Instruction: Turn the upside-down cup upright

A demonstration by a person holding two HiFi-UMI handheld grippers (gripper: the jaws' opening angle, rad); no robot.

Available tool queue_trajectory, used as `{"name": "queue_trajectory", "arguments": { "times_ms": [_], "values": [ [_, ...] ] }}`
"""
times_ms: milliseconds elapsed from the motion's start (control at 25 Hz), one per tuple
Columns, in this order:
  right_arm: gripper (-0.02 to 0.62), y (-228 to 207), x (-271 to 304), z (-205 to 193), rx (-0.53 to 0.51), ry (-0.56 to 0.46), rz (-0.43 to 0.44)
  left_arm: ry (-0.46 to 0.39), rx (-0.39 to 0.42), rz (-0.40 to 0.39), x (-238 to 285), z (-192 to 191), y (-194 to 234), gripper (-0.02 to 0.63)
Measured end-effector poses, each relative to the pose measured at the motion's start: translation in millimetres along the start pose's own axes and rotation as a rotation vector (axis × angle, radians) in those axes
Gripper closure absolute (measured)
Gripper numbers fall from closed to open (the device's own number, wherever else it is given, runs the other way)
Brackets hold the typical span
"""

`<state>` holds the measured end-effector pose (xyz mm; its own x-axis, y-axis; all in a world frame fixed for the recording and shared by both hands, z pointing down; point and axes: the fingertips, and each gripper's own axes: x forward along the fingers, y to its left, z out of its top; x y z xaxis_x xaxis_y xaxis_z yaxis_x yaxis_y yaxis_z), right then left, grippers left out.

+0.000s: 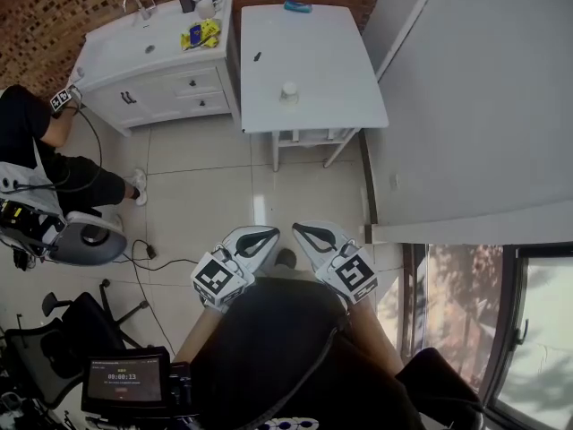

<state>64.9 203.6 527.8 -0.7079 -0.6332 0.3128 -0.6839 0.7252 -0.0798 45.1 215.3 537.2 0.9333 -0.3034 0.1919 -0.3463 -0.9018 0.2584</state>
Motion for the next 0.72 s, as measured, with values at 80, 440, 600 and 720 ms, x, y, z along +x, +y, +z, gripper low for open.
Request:
{"name": "queue_trajectory", "arguments": {
  "times_ms": [80, 440, 600, 720],
  "values": [
    [0.603, 1, 1, 1, -0.005, -0.002, 0.013, -0.009, 0.013, 0.005, 1, 2, 2, 0.592],
    [0.603, 4, -1, -4, -0.009, 0.006, 0.043, -0.020, 0.022, 0.019, 1, 3, 3, 0.592],
    [0.603, 3, 3, -7, 0.000, 0.005, 0.050, -0.015, 0.018, 0.018, 1, 3, 4, 0.592],
    [0.603, 5, 7, -6, -0.001, 0.001, 0.061, -0.009, 0.011, 0.023, -2, 1, 7, 0.592]
  ]
}}
